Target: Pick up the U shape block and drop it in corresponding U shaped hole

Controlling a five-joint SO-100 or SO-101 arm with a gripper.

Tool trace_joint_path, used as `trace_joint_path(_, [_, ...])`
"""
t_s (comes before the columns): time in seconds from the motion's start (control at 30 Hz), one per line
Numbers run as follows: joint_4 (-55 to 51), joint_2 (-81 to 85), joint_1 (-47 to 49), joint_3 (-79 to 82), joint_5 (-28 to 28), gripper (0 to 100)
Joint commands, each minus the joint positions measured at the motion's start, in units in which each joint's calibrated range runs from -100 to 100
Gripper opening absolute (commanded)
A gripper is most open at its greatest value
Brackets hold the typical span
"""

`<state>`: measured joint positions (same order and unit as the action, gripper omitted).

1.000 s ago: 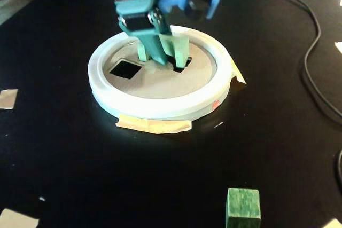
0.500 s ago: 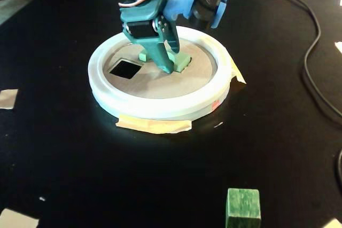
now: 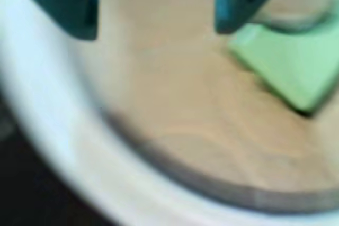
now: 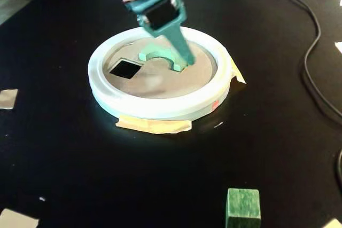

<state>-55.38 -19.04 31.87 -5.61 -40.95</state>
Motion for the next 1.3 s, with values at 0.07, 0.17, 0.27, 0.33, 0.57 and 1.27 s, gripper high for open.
trace_joint_path(0.07, [-10.7, 10.66, -7.27, 0.88, 26.37, 37])
trace_joint_path(0.17, [-15.92, 12.01, -9.4, 0.88, 30.53, 37])
trace_joint_path(0.27, [-22.24, 14.51, -11.77, 1.33, 33.11, 37])
trace_joint_path(0.33, [-25.85, 17.11, -13.27, 2.97, 34.04, 37])
trace_joint_path(0.57, [-28.46, 41.47, -28.5, 23.01, 39.37, 37])
trace_joint_path(1.27, [-20.43, 112.86, -45.6, 78.2, 40.44, 37])
